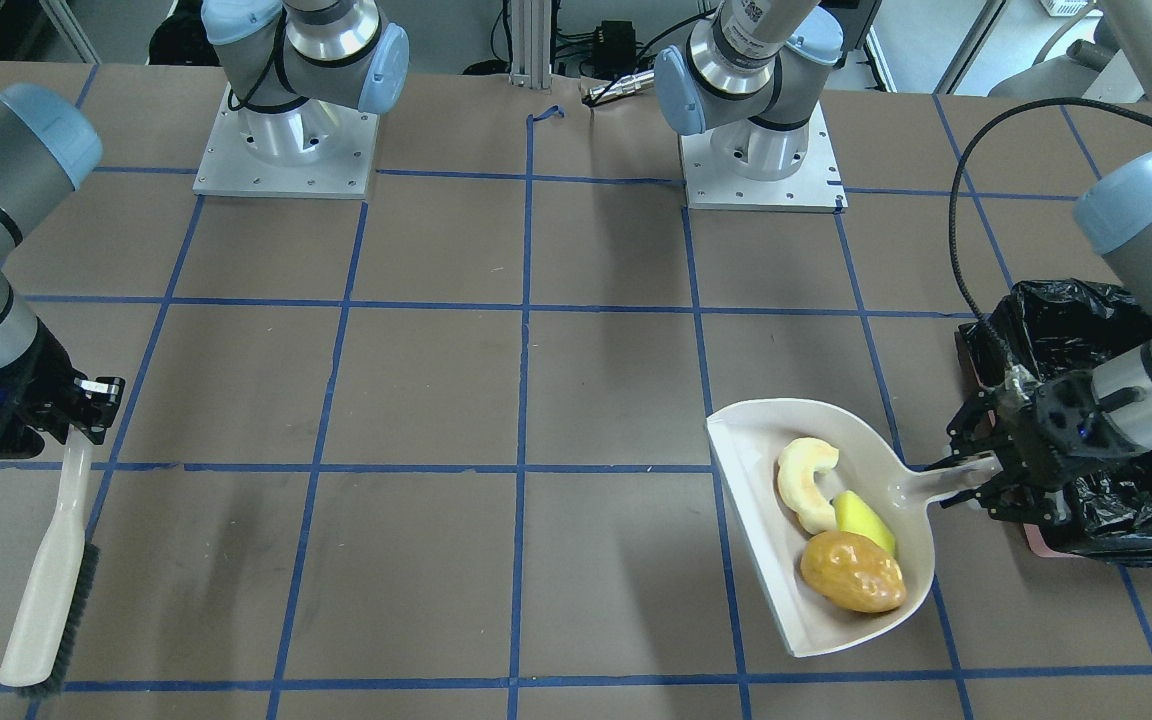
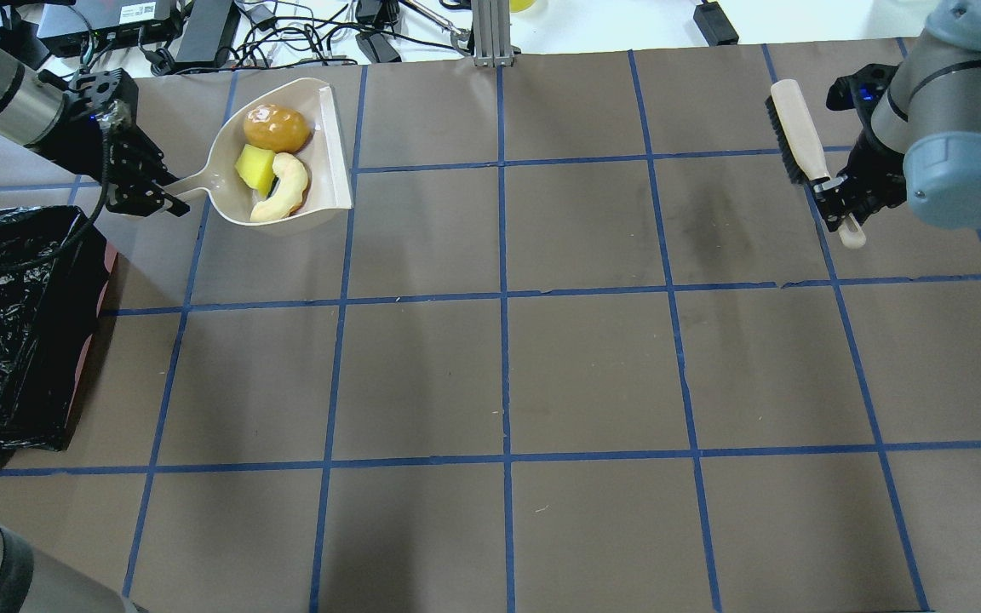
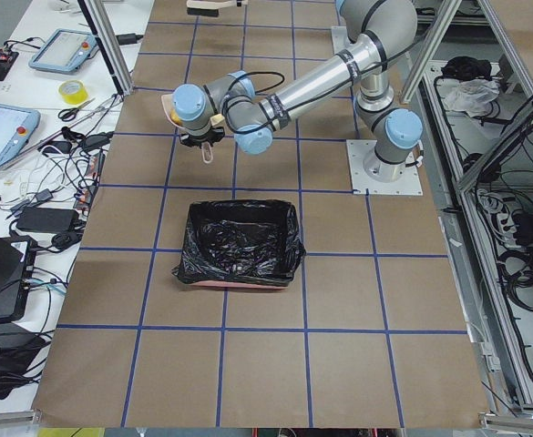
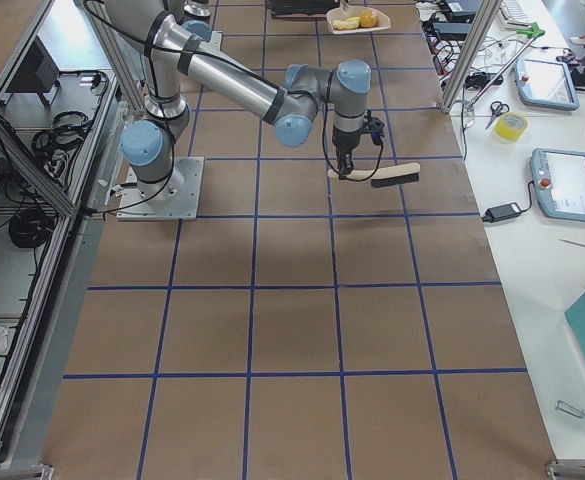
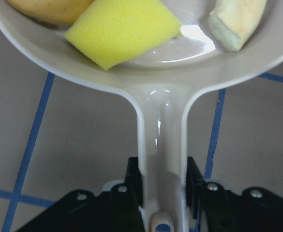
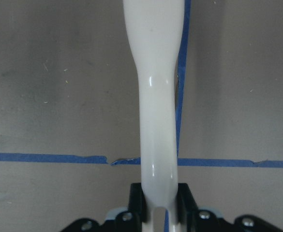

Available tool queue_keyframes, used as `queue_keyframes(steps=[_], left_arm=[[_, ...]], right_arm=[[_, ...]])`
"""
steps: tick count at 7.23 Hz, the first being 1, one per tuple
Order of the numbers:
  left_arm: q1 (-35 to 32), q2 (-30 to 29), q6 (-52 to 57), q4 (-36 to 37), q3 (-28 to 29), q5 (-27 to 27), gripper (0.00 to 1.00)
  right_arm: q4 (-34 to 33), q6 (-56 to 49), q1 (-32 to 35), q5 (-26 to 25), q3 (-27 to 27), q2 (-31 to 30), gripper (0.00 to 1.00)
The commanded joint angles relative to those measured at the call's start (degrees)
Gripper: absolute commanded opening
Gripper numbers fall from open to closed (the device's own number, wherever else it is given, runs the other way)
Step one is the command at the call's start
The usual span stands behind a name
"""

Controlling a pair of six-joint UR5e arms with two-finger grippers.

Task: Sweep and dump trash into bin
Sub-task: 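Tip the dustpan over the black bag while the right gripper sets the brush down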

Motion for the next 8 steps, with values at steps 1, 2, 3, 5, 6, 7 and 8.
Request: queue_keyframes(steps=[1,2,3,5,6,7,8], left_arm=[[8.7,2.4,4.9,-6.5,1.9,1.7,0.0],[12.5,2.8,10.0,-8.7,4.1,3.9,0.0],[14.9,2.7,13.8,-8.9,7.1,9.6,0.0],[19.3,2.0,18.7,-9.2,13.2,17.6,0.0],[21.4,1.5,23.3,-9.1,15.5,19.7,0.0],[23.6,0.8,26.3,-8.5,17.1,21.1,0.0],[25.1,0.4,28.6,-7.3,18.4,24.4,0.0]], right_arm=[[-3.6,-0.7,-2.6,2.1,2.4,1.0,0.0],[-3.1,-0.2,-2.9,2.2,2.5,1.7,0.0],[-2.8,0.9,-3.4,2.2,2.6,2.6,0.0],[-1.7,2.8,-3.7,2.5,2.6,3.8,0.0],[-0.7,4.0,-3.7,2.6,2.6,3.8,0.0],[-0.6,3.9,-3.7,2.6,2.6,3.8,0.0],[-0.6,3.7,-3.7,2.6,2.6,3.8,0.0]])
